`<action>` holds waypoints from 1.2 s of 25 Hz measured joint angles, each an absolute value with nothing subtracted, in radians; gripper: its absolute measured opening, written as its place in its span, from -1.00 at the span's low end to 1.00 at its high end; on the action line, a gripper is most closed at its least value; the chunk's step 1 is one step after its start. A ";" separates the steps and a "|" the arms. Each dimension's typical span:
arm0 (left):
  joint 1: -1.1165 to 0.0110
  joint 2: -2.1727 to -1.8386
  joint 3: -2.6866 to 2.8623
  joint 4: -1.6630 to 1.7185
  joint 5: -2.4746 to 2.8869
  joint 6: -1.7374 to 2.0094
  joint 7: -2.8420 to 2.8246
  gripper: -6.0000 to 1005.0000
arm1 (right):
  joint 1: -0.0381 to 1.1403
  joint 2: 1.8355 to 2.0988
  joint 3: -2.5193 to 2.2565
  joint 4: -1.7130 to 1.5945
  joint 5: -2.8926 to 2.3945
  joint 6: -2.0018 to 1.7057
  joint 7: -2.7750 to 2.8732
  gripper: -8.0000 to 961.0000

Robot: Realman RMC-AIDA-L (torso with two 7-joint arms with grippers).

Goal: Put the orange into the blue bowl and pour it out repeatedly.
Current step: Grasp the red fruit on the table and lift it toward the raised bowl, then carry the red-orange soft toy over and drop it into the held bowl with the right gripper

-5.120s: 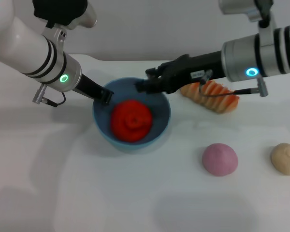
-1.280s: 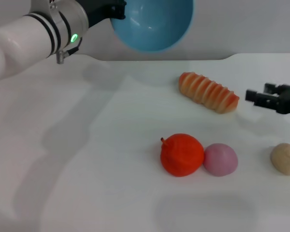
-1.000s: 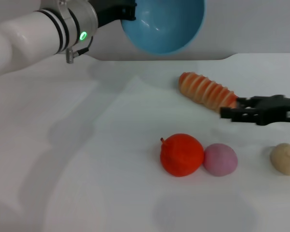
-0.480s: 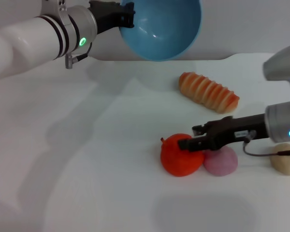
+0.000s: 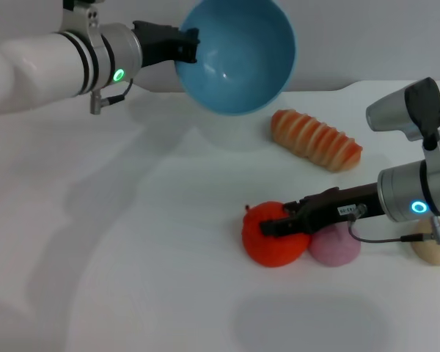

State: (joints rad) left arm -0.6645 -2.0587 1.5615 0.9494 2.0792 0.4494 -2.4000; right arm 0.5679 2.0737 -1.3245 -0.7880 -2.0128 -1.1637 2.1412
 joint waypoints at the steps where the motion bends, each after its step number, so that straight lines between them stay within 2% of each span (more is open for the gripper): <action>1: -0.674 -2.059 1.539 0.943 2.118 0.477 -2.427 -0.99 | 0.570 2.074 -1.326 -0.786 -2.013 -1.161 2.141 0.42; 12: -0.706 -2.062 1.512 0.948 2.387 0.592 -2.640 -0.99 | 0.566 2.074 -1.338 -0.782 -2.013 -1.129 2.132 0.40; 18: -0.706 -2.059 1.511 0.942 2.415 0.614 -2.663 -0.99 | 0.543 2.076 -1.340 -0.857 -2.001 -1.154 2.095 -0.02; 26: -0.699 -2.059 1.509 0.938 2.426 0.616 -2.660 -0.99 | 0.486 2.073 -1.344 -1.048 -1.940 -1.229 2.061 -0.83; 30: -0.702 -2.058 1.499 0.934 2.467 0.630 -2.664 -0.99 | 0.464 2.069 -1.303 -1.167 -1.923 -1.290 2.057 -0.89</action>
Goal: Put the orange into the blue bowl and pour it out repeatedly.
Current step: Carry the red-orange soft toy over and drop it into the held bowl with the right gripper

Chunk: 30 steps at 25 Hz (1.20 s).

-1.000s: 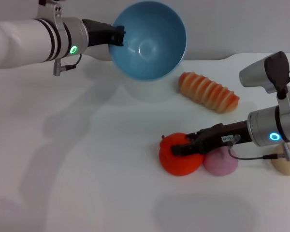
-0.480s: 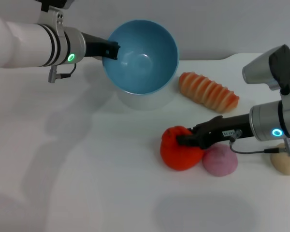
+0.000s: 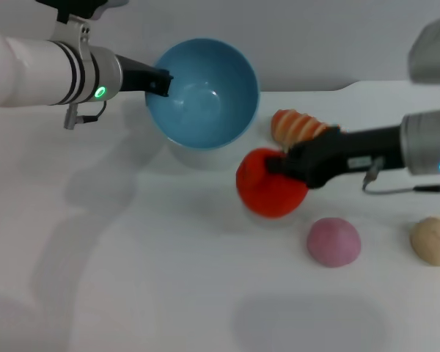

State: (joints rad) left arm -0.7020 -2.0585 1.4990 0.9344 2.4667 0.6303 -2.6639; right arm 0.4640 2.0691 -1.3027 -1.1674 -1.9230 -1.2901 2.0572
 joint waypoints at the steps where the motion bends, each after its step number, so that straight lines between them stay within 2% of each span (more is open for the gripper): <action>1: -0.705 -2.059 1.497 0.933 2.474 0.638 -2.665 -0.99 | 0.459 2.069 -1.275 -1.248 -1.922 -1.335 2.057 -0.91; 10: -0.789 -2.068 1.508 0.925 2.569 0.779 -2.670 -0.99 | 0.473 2.069 -1.178 -1.435 -1.922 -1.399 2.064 -0.93; 17: -0.844 -2.074 1.552 0.932 2.548 0.879 -2.671 -0.99 | 0.544 2.068 -1.171 -1.281 -1.932 -1.350 2.036 -0.93; 30: -0.839 -2.074 1.584 0.934 2.498 0.905 -2.669 -0.99 | 0.625 2.067 -1.182 -1.042 -1.945 -1.226 1.981 -0.92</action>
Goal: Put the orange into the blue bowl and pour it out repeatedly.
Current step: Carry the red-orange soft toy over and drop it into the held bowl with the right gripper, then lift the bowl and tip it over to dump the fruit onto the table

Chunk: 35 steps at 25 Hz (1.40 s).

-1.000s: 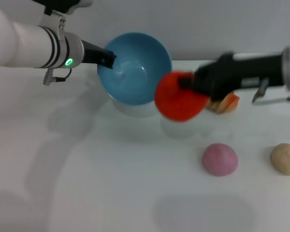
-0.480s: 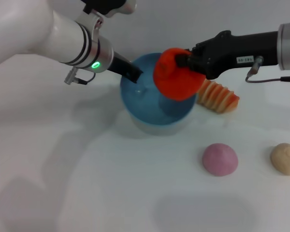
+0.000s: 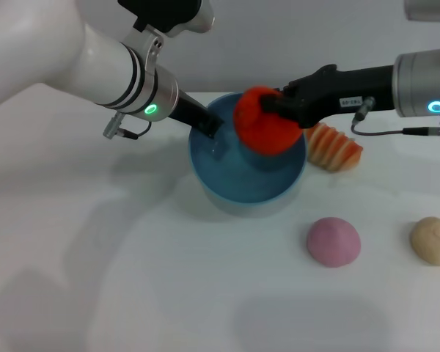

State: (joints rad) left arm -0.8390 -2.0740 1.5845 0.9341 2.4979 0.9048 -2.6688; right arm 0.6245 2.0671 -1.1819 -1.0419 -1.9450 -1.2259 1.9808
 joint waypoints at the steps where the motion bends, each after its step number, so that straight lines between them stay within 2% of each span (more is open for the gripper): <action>1: -0.838 -2.074 1.587 0.931 2.498 0.899 -2.669 -0.99 | 0.629 2.067 -1.182 -1.034 -1.945 -1.224 1.978 -0.92; 7: -0.832 -2.076 1.601 0.925 2.491 0.873 -2.671 -0.99 | 0.653 2.068 -1.185 -0.989 -1.951 -1.199 1.964 -0.91; 12: -0.824 -2.075 1.601 0.924 2.490 0.854 -2.671 -0.99 | 0.627 2.069 -1.163 -1.025 -1.946 -1.190 1.941 -0.56; 17: -0.813 -2.072 1.612 0.926 2.496 0.818 -2.669 -0.99 | 0.476 2.076 -1.145 -1.174 -1.932 -1.030 1.818 -0.08; 19: -0.798 -2.070 1.633 0.934 2.497 0.769 -2.666 -0.99 | 0.368 2.077 -1.150 -1.228 -1.882 -0.897 1.714 -0.05; 20: -0.793 -2.070 1.641 0.936 2.497 0.749 -2.664 -0.99 | 0.368 2.077 -1.150 -1.228 -1.882 -0.897 1.714 -0.03; 23: -0.786 -2.069 1.659 0.928 2.499 0.697 -2.662 -0.99 | 0.271 2.077 -1.141 -1.211 -1.744 -0.821 1.596 0.03; 28: -0.776 -2.069 1.700 0.932 2.516 0.624 -2.660 -0.99 | 0.220 2.074 -1.079 -0.982 -1.446 -0.815 1.395 0.04; 31: -0.769 -2.068 1.749 0.943 2.548 0.559 -2.660 -0.99 | 0.213 2.076 -1.067 -0.890 -1.333 -0.818 1.294 0.43; 35: -0.749 -2.072 1.817 0.988 2.641 0.490 -2.659 -0.99 | 0.190 2.080 -1.071 -0.751 -1.126 -0.881 1.070 0.52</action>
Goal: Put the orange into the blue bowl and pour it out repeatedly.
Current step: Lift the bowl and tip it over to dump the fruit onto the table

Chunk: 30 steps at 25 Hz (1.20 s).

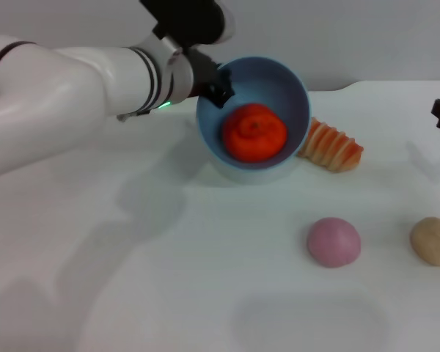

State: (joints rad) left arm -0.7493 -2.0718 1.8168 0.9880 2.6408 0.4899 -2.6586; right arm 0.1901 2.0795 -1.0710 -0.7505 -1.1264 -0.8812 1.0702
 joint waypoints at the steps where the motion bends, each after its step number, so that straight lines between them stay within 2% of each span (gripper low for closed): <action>1: -0.740 -2.072 1.830 1.013 2.669 0.480 -2.658 -0.99 | 0.185 2.080 -1.070 -0.723 -1.078 -0.906 1.024 0.54; 7: -0.629 -2.071 1.909 1.177 2.863 0.363 -2.653 -0.99 | 0.173 2.074 -1.047 -0.555 -0.833 -1.045 0.833 0.66; 12: -0.572 -2.069 1.966 1.232 2.886 0.310 -2.581 -0.99 | 0.165 2.074 -1.009 -0.506 -0.798 -1.102 0.805 0.66; 13: -0.507 -2.073 2.014 1.242 2.888 0.195 -2.456 -0.99 | 0.164 2.074 -1.002 -0.499 -0.797 -1.110 0.804 0.66; 22: -0.361 -2.077 2.155 1.241 2.889 -0.129 -2.069 -0.99 | 0.166 2.075 -1.007 -0.492 -0.795 -1.117 0.805 0.66; 30: -0.300 -2.077 2.194 1.227 2.879 -0.284 -1.869 -0.99 | 0.172 2.077 -1.007 -0.485 -0.794 -1.120 0.808 0.66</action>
State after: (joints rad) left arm -0.3000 -2.0769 2.1944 1.2265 2.8789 -0.2837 -1.8694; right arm 0.1724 2.0770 -1.0074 -0.4849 -0.7935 -1.1203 0.8079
